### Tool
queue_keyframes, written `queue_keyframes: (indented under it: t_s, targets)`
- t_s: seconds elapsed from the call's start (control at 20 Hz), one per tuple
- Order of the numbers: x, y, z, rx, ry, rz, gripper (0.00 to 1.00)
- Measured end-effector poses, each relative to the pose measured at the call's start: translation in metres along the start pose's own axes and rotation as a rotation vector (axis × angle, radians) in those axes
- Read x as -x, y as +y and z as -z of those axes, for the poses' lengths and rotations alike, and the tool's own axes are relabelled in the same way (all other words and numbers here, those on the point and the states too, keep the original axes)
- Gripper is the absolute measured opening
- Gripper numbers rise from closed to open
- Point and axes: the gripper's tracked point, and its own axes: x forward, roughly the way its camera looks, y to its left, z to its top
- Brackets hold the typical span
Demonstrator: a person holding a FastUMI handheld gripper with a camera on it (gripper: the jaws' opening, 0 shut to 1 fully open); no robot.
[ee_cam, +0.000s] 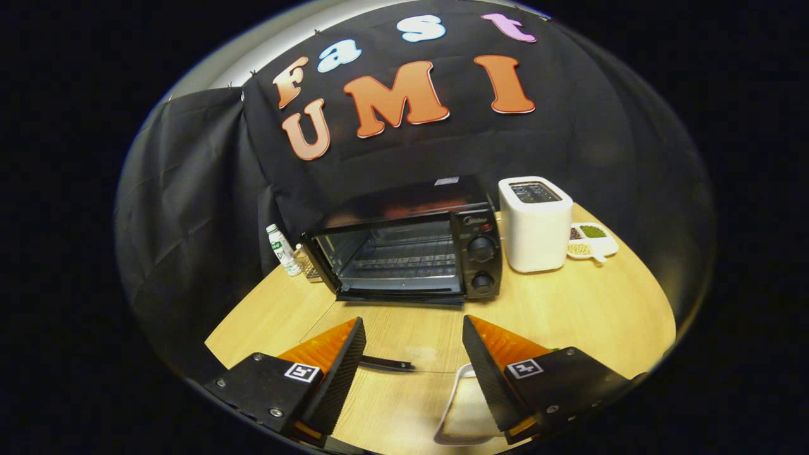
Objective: Open the toaster oven, put the food inside, and close the toaster oven door.
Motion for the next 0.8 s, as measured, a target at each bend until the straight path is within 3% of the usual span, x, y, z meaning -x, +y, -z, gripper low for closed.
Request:
queue_keyframes:
  t_s: [0.3,0.6,0.8]
  targets:
    - [0.026,-0.058,0.007,-0.019,0.064,0.086,0.92]
    - [0.033,-0.086,0.051,-0.016,0.246,0.065,0.93]
    - [0.029,-0.095,0.075,-0.087,0.317,0.026,0.92]
